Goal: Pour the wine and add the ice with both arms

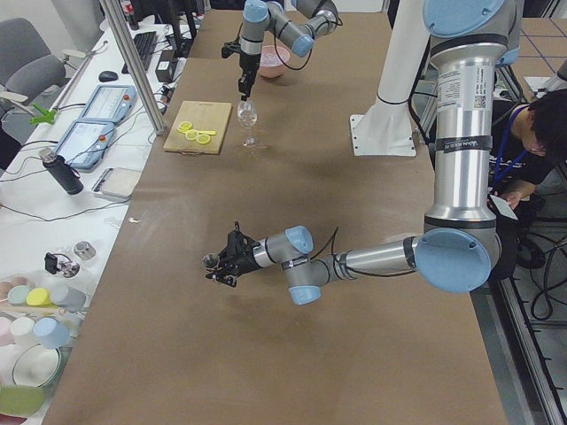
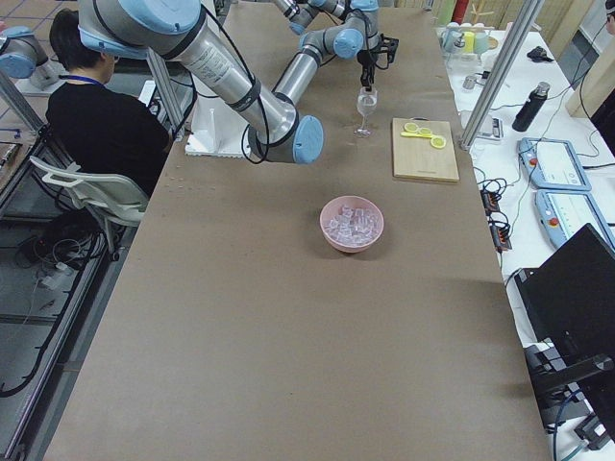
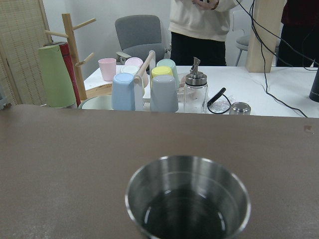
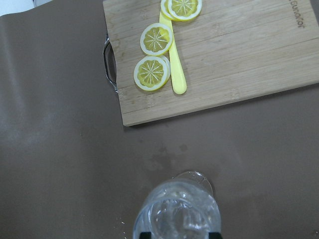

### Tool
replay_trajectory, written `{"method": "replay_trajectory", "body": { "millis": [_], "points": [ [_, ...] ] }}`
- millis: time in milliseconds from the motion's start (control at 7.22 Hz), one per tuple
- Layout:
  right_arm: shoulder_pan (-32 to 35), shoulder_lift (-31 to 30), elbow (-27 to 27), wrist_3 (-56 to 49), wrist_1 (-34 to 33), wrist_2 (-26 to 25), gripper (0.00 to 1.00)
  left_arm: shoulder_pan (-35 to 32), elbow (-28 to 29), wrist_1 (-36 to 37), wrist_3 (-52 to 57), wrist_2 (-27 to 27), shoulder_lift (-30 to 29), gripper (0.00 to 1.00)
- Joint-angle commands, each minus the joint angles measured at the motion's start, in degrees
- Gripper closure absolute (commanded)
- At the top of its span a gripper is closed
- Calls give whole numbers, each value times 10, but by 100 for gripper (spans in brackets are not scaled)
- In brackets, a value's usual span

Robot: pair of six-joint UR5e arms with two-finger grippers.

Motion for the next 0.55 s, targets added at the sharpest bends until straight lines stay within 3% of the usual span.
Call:
{"method": "replay_trajectory", "body": {
  "millis": [0,277,416],
  "points": [
    [9,0,1,-6,-1,3,0,23,7,-1,-7,4,2,91],
    [50,-26,17,-53,-1,46,0,30,13,-1,-7,4,3,91],
    [78,-76,55,-98,-1,63,0,40,16,-1,-7,2,2,91]
  ]
}}
